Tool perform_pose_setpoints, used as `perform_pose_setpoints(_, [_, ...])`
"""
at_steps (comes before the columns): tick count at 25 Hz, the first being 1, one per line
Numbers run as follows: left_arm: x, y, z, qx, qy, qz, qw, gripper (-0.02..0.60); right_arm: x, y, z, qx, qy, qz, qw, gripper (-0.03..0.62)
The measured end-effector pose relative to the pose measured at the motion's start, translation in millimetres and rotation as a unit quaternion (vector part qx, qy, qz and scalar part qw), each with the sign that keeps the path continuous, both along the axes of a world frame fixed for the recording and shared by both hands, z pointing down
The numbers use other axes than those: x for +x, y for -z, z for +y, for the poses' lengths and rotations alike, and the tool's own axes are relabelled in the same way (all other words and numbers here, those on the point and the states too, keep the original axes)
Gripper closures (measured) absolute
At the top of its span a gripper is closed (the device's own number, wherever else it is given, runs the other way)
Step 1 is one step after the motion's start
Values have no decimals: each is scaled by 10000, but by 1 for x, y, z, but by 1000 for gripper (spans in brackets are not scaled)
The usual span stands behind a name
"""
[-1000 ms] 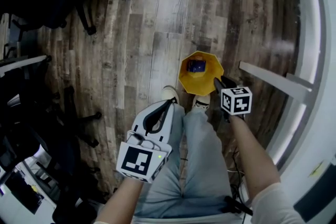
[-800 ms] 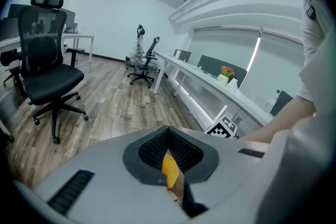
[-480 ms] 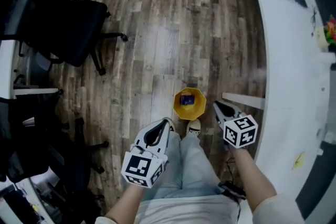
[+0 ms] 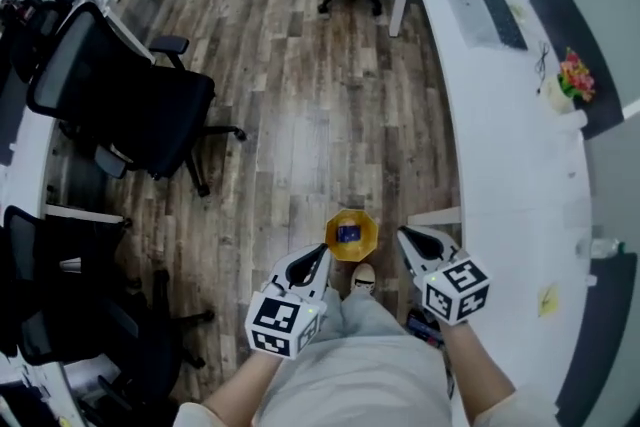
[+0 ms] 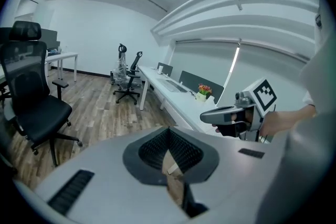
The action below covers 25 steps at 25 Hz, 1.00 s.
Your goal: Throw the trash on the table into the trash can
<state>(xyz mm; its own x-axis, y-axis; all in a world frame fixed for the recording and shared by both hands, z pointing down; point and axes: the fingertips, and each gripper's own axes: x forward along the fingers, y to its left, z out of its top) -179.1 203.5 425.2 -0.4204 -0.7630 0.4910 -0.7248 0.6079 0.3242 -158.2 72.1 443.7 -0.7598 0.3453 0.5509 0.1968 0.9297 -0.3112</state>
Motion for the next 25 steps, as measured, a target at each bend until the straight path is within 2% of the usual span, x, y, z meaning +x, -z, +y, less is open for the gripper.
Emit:
perform_pose_setpoints(7, [-4, 22, -21, 75, -112, -145, 9998, 581, 11, 28, -4, -4, -192, -293, 9994, 560])
perform_pose_setpoints(16, [4, 25, -31, 122, -192, 87, 9997, 581, 12, 35, -10, -34, -238, -414, 9989, 560])
perform_pose_setpoints(20, [7, 24, -32, -48, -290, 104, 9995, 583, 12, 36, -11, -74, -249, -429, 9987, 560])
perform_pose_setpoints(25, [8, 28, -32, 7, -273, 43, 9996, 581, 15, 35, -6, -127, -187, -440, 9988, 560])
